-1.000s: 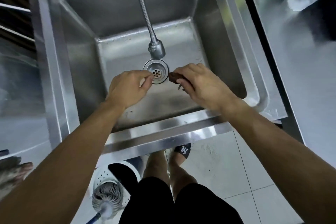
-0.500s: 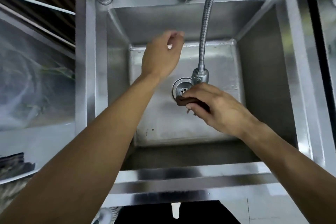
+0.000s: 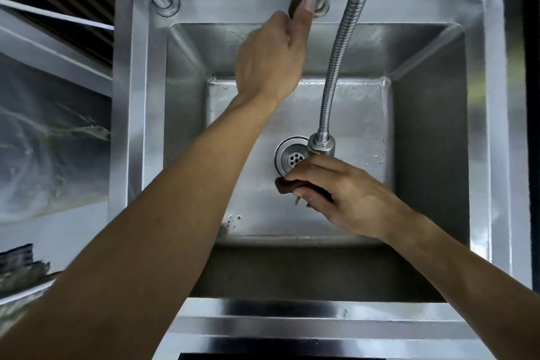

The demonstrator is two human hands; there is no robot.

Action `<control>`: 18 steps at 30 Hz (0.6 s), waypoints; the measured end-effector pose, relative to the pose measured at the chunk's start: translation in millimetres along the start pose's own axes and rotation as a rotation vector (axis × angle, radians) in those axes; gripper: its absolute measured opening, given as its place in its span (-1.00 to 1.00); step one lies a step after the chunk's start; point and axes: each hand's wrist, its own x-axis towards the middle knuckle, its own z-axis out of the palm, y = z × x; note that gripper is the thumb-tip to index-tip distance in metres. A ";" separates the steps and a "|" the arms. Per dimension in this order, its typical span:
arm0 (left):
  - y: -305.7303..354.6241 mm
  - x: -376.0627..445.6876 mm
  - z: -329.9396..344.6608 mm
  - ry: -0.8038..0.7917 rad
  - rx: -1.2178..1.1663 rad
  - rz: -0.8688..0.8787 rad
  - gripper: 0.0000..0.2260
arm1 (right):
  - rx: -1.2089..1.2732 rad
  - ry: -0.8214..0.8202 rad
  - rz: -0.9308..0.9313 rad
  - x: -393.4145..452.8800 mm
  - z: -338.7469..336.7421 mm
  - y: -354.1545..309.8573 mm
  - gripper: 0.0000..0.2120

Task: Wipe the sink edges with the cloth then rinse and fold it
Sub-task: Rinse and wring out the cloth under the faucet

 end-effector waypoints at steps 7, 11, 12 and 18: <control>16.8 13.2 -7.4 -0.108 -0.426 -0.284 -0.25 | 0.040 -0.072 -0.006 -2.5 3.6 7.1 -0.72; 12.7 5.1 -30.0 -0.311 -0.558 -0.457 -0.29 | 0.498 -0.014 0.285 -9.8 17.7 4.3 -0.79; 6.9 -4.2 -31.7 -0.340 -0.569 -0.503 -0.30 | 0.684 -0.011 0.423 -10.0 22.8 2.9 -0.82; -59.1 -125.6 9.8 -0.509 -0.515 -0.786 -0.50 | 1.210 -0.080 0.974 -19.8 51.0 28.7 -0.90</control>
